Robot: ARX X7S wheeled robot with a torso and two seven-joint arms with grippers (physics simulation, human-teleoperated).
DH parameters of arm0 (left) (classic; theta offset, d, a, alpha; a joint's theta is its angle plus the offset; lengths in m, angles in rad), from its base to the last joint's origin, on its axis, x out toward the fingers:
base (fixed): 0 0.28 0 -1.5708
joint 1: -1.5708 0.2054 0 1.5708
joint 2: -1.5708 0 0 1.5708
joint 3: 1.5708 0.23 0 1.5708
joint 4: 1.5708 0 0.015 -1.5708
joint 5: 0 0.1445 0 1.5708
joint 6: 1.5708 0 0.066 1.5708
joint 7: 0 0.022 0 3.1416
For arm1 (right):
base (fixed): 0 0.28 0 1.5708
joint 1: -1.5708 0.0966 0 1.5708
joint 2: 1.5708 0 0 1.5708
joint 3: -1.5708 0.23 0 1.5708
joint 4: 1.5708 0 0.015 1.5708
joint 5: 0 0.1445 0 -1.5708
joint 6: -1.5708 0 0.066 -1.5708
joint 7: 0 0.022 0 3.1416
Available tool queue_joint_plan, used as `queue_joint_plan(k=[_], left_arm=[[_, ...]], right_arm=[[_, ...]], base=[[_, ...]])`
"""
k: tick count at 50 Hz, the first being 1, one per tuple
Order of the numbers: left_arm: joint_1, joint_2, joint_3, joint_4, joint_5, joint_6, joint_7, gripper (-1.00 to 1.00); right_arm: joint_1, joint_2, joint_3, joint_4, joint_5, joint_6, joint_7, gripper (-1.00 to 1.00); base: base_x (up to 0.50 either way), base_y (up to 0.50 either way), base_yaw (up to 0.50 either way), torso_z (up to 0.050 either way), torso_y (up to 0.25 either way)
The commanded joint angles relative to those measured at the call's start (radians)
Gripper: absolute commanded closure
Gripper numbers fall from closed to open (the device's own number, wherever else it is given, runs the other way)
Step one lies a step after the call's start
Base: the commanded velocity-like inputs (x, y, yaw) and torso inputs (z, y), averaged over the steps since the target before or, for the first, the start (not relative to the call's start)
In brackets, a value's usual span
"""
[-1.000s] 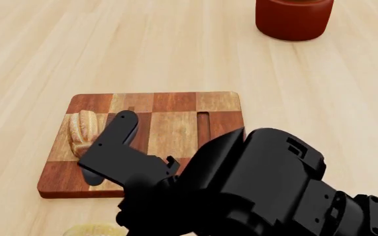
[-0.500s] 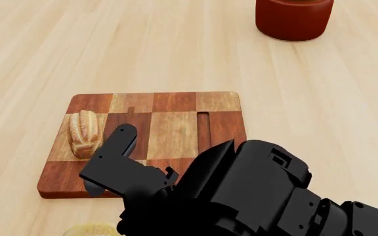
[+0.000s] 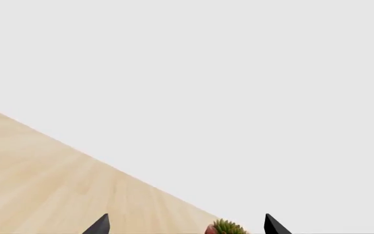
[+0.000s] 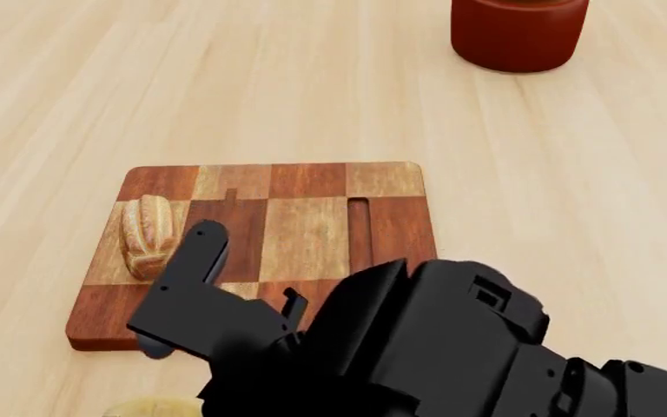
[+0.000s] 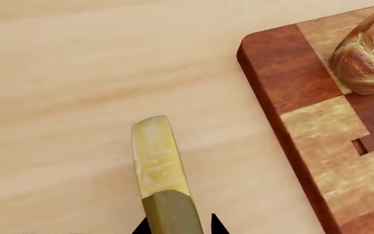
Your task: Place the bread and cheese on the cutting board.
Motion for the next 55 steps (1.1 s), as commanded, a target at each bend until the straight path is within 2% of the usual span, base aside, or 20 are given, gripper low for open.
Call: queue_joint_plan(k=[1, 12, 23, 33, 55], left_arm=[[0.0, 0.0, 0.003, 0.0, 0.001, 0.001, 0.002, -1.0], [0.013, -0.009, -0.016, 0.007, -0.012, 0.011, 0.002, -1.0], [0.013, -0.01, -0.02, 0.009, -0.016, 0.015, -0.003, -1.0], [0.009, -0.009, -0.015, 0.008, -0.014, 0.015, -0.003, -1.0], [0.03, -0.016, -0.047, 0.002, -0.044, 0.038, 0.01, -1.0]], right_arm=[[0.034, 0.047, 0.022, -0.138, -0.005, -0.012, 0.037, 1.0], [0.088, 0.071, 0.103, -0.142, 0.037, 0.006, 0.097, 1.0], [0.102, 0.071, 0.187, 0.007, 0.012, -0.013, 0.221, 1.0], [0.119, 0.03, 0.278, 0.228, -0.032, -0.048, 0.373, 1.0], [0.13, -0.204, 0.197, 0.85, -0.234, -0.28, 0.258, 1.0]], base=[[0.0, 0.0, 0.0, 0.0, 0.0], [0.0, 0.0, 0.0, 0.0, 0.0], [0.0, 0.0, 0.0, 0.0, 0.0], [0.0, 0.0, 0.0, 0.0, 0.0], [0.0, 0.0, 0.0, 0.0, 0.0]])
